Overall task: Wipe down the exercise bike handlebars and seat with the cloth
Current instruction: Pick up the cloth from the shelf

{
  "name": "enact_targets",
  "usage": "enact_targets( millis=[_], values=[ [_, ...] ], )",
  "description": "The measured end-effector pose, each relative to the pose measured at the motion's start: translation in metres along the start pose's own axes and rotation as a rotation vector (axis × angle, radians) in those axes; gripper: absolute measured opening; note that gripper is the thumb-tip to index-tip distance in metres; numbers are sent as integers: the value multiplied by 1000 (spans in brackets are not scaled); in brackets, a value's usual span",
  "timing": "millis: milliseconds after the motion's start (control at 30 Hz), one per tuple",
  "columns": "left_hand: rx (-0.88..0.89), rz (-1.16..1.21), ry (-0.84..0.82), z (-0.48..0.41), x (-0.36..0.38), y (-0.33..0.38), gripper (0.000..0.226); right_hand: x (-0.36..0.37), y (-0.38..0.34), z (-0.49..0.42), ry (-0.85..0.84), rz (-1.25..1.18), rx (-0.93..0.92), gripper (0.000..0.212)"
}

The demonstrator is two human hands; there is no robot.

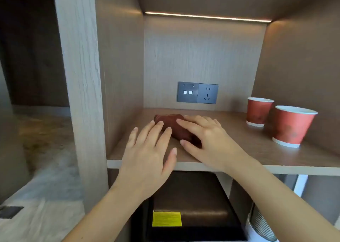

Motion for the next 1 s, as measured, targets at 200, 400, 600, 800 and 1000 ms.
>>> enact_targets(
  millis=[200,400,600,800,1000],
  values=[
    [-8,5,15,5,2,-17,60,16,-3,-16,-189,-93,-30,46],
    [39,88,37,8,-2,-17,50,11,-2,-7,-157,-96,-68,41],
    [106,345,28,11,-10,-21,39,-2,5,25,-80,-171,-132,37],
    [118,504,-30,14,-11,-29,27,-19,2,27,-163,-234,-115,32],
    [94,596,-141,11,-7,-35,33,-4,-9,-29,-361,-208,31,48]
  ],
)
Point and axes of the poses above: each hand's wrist, its own z-axis away from the middle knuckle, its own x-axis out of the palm, y = z × x, the point moved 7 cm from there along -z, towards the middle knuckle, and after that the axes turned 9 degrees about -y, right-handed, at the moved point
